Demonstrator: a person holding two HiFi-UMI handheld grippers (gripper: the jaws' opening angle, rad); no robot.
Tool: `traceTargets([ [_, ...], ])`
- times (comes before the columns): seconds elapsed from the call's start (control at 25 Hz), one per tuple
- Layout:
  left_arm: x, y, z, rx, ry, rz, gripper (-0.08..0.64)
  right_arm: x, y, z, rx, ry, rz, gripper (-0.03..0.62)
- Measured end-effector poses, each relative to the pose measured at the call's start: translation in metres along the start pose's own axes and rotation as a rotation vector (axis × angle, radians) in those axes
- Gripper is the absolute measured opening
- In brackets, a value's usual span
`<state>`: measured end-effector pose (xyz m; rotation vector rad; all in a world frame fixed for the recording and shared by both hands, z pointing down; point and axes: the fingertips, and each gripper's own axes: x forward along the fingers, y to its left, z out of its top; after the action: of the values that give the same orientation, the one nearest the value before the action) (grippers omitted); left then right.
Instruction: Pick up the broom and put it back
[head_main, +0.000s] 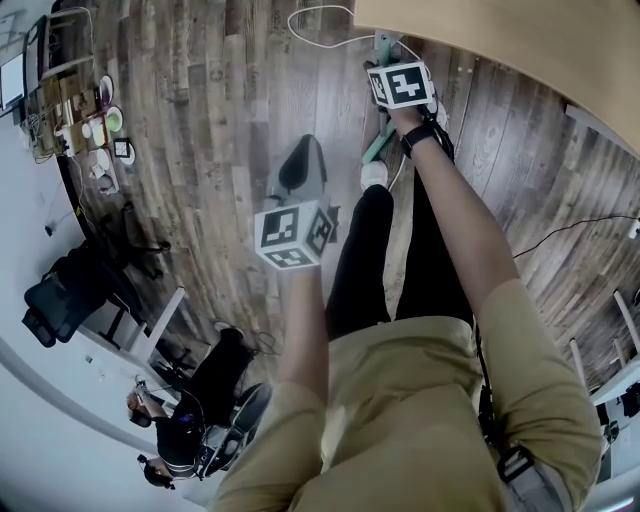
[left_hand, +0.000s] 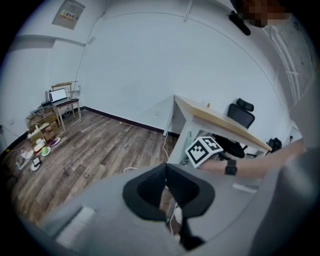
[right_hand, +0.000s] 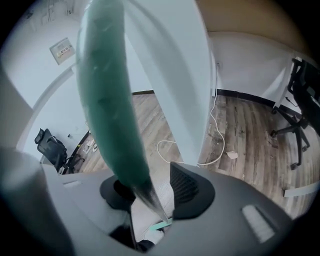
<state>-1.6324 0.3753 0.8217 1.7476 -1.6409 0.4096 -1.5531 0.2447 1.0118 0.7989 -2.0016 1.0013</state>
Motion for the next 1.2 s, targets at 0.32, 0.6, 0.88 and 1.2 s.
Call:
traceTargets([
  [0.32, 0.005, -0.003, 0.005, 0.000, -0.007, -0.010, -0.002, -0.001, -0.001, 0.003, 0.001, -0.032, 0.028, 0.286],
  [0.6, 0.004, -0.003, 0.007, 0.002, -0.008, -0.007, 0.000, -0.004, -0.002, -0.002, 0.015, -0.048, 0.033, 0.308],
  [0.88, 0.001, 0.000, 0.001, 0.003, 0.001, -0.004, 0.000, -0.007, 0.004, 0.004, 0.043, -0.098, 0.037, 0.324],
  [1.2, -0.003, 0.004, -0.006, -0.001, 0.008, 0.006, -0.001, -0.010, 0.009, 0.006, 0.088, -0.196, 0.012, 0.115],
])
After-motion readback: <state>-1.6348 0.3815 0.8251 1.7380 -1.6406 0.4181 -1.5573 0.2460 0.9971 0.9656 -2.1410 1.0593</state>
